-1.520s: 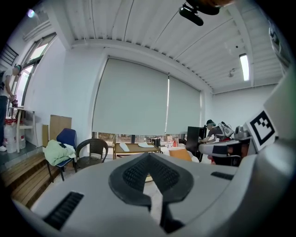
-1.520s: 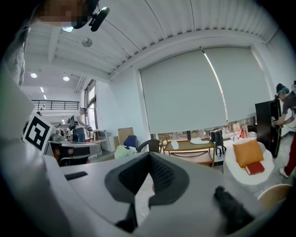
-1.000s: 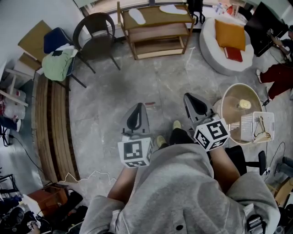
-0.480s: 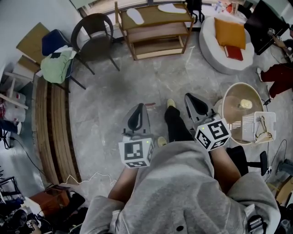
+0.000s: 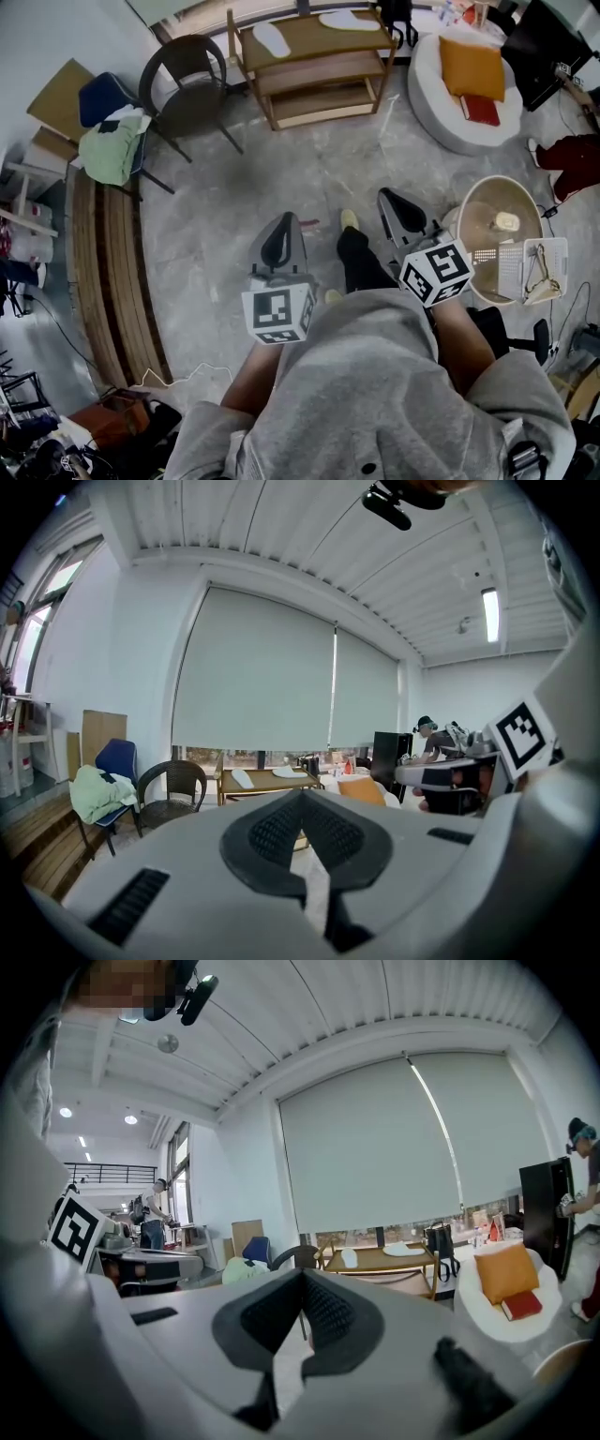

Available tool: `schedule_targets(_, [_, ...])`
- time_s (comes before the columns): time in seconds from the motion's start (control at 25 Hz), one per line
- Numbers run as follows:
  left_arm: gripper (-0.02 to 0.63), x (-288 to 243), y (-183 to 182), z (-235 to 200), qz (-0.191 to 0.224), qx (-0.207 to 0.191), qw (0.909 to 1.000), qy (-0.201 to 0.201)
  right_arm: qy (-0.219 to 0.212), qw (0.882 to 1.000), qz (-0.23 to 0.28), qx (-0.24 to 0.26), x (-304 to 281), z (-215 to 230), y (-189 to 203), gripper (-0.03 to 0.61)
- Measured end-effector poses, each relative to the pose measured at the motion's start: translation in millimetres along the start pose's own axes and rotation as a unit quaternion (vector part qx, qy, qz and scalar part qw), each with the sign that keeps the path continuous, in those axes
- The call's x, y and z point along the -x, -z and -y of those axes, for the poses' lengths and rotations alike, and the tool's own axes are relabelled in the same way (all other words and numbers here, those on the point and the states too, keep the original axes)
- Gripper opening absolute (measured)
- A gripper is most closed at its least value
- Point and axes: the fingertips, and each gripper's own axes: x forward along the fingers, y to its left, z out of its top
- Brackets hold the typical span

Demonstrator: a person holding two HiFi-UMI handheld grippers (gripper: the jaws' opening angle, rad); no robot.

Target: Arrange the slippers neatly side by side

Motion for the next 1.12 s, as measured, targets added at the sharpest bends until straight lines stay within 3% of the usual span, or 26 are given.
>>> schedule_targets(0.48, [0.015, -74.3, -4.3, -12.8, -0.019, 0.006, 0.9997, 0.01, 0.024, 1.0, -0.009, -0.011, -54.1, 62.7, -9.0, 0.025])
schedule_targets(1.12, [0.015, -188.0, -31.8, -40.4, -0.047, 0.024, 0.9985, -0.013, 0.007, 0.999, -0.034, -0.025, -148.4, 134.5, -33.8, 0.025])
